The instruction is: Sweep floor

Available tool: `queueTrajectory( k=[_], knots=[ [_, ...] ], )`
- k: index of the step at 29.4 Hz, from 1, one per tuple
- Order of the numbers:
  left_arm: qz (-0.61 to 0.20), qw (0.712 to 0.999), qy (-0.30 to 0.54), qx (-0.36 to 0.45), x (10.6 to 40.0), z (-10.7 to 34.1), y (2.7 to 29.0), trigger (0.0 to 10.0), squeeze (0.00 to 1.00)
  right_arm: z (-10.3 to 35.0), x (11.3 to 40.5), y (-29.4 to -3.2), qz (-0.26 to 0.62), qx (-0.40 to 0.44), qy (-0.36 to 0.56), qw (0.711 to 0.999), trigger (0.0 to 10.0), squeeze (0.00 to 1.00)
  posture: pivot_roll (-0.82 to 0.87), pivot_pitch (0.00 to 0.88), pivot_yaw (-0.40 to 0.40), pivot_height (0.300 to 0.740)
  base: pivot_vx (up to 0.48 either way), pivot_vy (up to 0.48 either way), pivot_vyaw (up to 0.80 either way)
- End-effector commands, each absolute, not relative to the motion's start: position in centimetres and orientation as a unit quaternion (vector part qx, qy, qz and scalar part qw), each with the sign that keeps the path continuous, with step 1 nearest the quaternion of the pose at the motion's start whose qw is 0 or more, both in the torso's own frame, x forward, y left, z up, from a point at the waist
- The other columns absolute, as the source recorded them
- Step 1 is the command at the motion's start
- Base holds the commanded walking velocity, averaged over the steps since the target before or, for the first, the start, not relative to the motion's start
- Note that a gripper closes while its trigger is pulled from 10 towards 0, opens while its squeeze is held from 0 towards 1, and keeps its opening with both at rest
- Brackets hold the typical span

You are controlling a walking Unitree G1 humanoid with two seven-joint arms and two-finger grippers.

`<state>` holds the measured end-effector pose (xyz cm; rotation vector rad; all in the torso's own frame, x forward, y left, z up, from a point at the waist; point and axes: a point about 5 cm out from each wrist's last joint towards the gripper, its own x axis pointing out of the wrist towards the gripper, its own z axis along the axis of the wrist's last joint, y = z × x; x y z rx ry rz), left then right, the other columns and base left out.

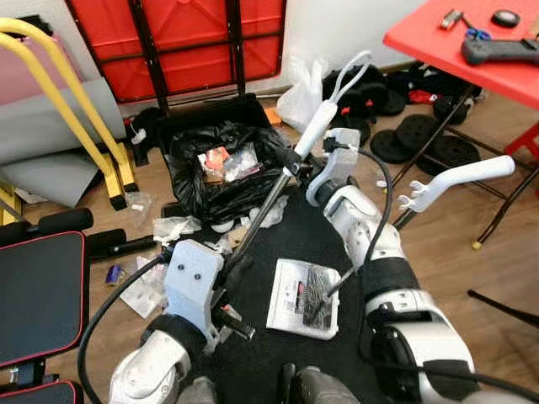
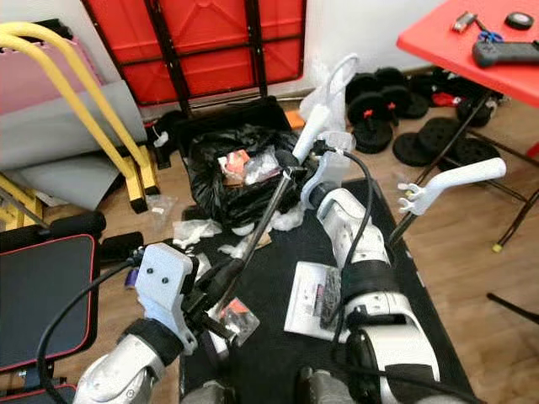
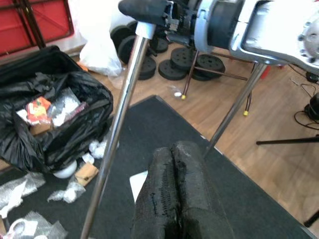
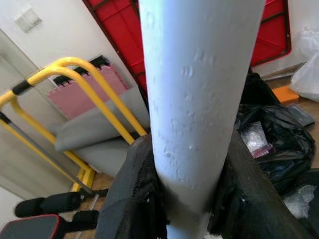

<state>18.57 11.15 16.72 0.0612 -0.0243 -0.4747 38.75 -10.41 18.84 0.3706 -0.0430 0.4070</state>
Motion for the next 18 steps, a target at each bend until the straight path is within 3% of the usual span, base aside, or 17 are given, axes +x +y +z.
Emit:
queueTrajectory(
  k=[1, 18],
  knots=[
    [-0.204, 0.978, -0.001, 0.034, 18.3, 16.6, 11.5, 10.0, 0.0, 18.5, 39.1, -10.7, 0.185, 0.166, -0.022, 0.968, 10.0, 0.0, 0.05, 0.277, -0.059, 0.74, 0.0, 0.0, 0.0],
    [-0.204, 0.978, 0.008, 0.033, 18.2, 16.8, 11.4, 10.0, 0.0, 17.7, 39.6, -13.4, 0.127, 0.033, -0.005, 0.991, 10.0, 0.0, 0.03, 0.269, -0.06, 0.74, 0.0, 0.0, 0.0]
  ],
)
